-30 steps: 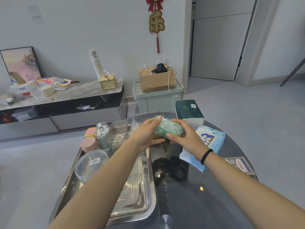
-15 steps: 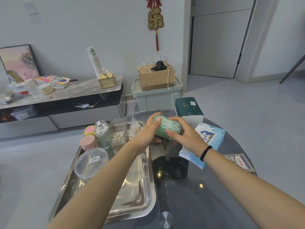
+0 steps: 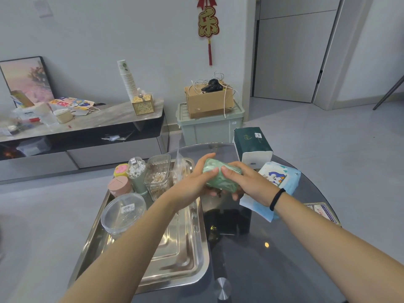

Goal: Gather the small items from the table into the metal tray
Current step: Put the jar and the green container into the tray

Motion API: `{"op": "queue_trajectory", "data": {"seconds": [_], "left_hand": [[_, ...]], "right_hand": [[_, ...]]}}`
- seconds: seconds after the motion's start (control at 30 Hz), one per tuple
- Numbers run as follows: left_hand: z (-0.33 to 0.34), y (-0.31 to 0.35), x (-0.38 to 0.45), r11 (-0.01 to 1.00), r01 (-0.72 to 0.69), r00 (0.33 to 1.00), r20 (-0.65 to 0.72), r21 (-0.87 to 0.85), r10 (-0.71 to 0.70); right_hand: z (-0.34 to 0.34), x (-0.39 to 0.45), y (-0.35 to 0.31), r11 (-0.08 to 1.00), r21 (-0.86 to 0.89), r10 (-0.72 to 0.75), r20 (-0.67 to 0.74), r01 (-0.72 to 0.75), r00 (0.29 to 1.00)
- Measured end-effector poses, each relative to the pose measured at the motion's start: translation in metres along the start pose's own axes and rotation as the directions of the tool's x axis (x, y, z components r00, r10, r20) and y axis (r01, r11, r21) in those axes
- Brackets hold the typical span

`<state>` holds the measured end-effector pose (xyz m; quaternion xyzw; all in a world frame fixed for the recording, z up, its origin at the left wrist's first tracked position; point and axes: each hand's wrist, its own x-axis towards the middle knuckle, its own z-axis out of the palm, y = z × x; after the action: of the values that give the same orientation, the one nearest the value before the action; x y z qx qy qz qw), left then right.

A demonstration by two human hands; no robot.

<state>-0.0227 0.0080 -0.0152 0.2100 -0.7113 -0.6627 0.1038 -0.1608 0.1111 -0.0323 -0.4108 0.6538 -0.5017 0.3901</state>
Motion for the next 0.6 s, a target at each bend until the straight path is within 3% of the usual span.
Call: {"op": "queue_trajectory", "data": {"seconds": [0.1,0.23,0.37,0.47,0.6], "left_hand": [[-0.009,0.001,-0.009,1.0,-0.003,1.0,-0.013,0.019,0.004],[-0.027,0.004,-0.023,0.987,0.032,0.996,-0.082,0.16,-0.019],[-0.04,0.011,-0.048,0.853,0.002,0.976,-0.187,0.522,0.112],[-0.05,0.022,-0.069,0.758,-0.085,0.937,-0.207,0.646,0.281],[-0.071,0.011,-0.089,0.656,0.001,0.941,-0.223,0.755,0.256]], "right_hand": [[0.005,0.0,-0.001,0.989,0.139,0.039,0.113,-0.055,0.993],[0.012,-0.002,-0.003,0.999,-0.03,-0.009,0.152,0.013,0.988],[0.03,-0.006,-0.01,0.954,-0.261,-0.123,0.108,0.148,0.986],[0.051,-0.007,-0.021,0.953,-0.234,-0.169,0.116,0.192,0.979],[0.085,-0.008,-0.024,0.981,-0.128,-0.12,0.199,0.148,0.973]]}}
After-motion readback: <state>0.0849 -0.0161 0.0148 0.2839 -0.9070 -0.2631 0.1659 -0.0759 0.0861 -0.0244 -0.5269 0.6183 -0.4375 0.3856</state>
